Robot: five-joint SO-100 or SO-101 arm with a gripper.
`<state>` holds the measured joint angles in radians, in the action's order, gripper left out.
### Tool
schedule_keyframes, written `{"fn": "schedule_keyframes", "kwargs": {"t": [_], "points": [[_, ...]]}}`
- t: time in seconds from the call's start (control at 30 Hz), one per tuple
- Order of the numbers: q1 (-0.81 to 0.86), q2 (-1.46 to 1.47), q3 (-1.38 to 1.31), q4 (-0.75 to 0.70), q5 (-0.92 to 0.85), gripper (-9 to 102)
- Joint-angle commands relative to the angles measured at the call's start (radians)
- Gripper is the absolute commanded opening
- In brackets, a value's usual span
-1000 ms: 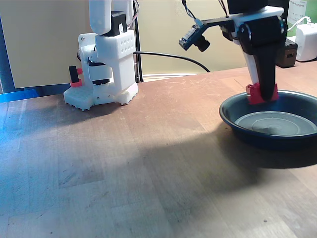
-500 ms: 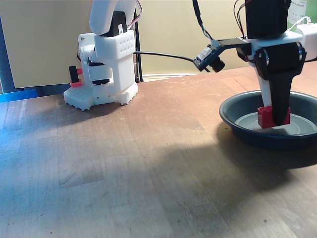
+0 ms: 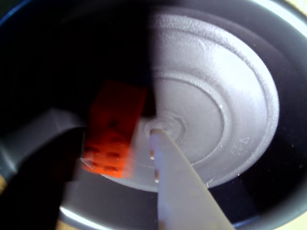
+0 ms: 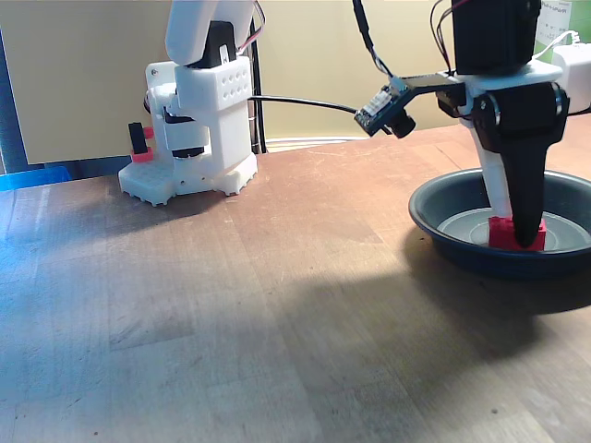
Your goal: Grasp a lego block and put it in the bin.
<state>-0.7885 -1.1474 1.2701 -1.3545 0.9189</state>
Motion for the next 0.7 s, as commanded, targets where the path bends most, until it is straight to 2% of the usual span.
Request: {"fn": "schedule_keyframes", "kwargs": {"t": [0.0, 0.13, 0.2, 0.33, 0.57, 0.67], "points": [[0.005, -0.017, -0.028, -0.011, 0.005, 15], [0.006, -0.026, -0.067, -0.103, -0.012, 14], [0.006, -0.057, -0.12, -0.193, -0.015, 14], [0.008, -0.129, -0.204, -0.357, -0.089, 1], [0.058, -0.258, -0.206, -0.376, -0.11, 0], [0.12, -0.308, -0.206, -0.377, -0.215, 0]]}}
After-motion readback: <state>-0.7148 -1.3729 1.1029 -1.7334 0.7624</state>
